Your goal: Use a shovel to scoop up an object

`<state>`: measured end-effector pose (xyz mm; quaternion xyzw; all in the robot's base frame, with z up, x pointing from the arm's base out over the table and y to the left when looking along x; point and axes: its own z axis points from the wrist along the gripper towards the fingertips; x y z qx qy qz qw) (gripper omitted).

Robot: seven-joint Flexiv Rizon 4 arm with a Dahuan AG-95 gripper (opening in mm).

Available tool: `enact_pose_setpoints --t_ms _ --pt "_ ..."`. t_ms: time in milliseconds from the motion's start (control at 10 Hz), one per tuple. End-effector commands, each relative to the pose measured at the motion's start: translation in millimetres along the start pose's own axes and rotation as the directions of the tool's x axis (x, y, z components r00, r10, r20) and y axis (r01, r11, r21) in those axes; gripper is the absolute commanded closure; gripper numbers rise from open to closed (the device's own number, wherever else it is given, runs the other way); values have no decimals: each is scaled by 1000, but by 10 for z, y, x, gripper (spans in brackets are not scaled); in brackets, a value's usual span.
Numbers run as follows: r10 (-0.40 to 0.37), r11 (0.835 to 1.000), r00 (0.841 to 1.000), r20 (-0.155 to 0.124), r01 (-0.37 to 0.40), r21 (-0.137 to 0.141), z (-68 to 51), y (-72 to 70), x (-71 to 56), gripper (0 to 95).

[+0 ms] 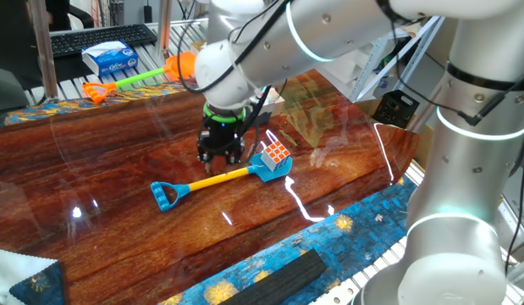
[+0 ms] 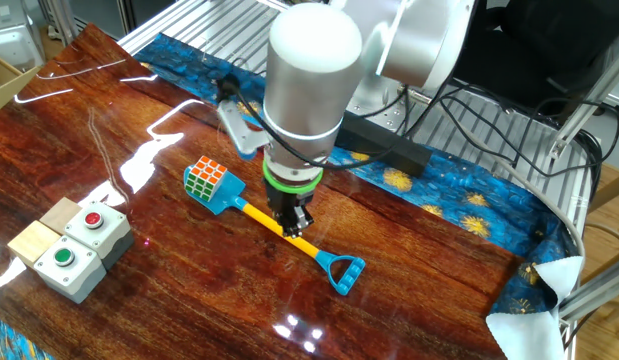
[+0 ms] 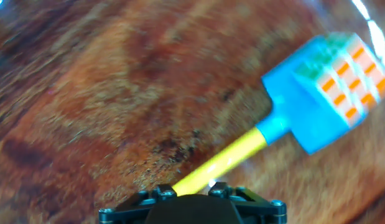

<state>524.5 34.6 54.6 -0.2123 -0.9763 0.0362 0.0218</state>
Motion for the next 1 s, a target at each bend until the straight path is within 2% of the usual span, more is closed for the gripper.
enact_pose_setpoints --t_ms 100,200,300,500,600,900,1000 --pt "-299 954 954 0 299 -15 -120 -2 -336 950" --pt "-336 941 942 -1 336 -31 -113 -24 -374 950" --pt "-363 931 932 0 363 -34 -111 -38 -400 950" --pt "-405 914 915 1 404 -22 -119 -60 -440 950" --pt "-406 914 914 1 406 -19 -117 -65 -447 950" --pt "-426 905 905 -7 426 12 -123 -74 -473 950" --pt "-427 904 904 -17 427 11 -136 -75 -494 950"
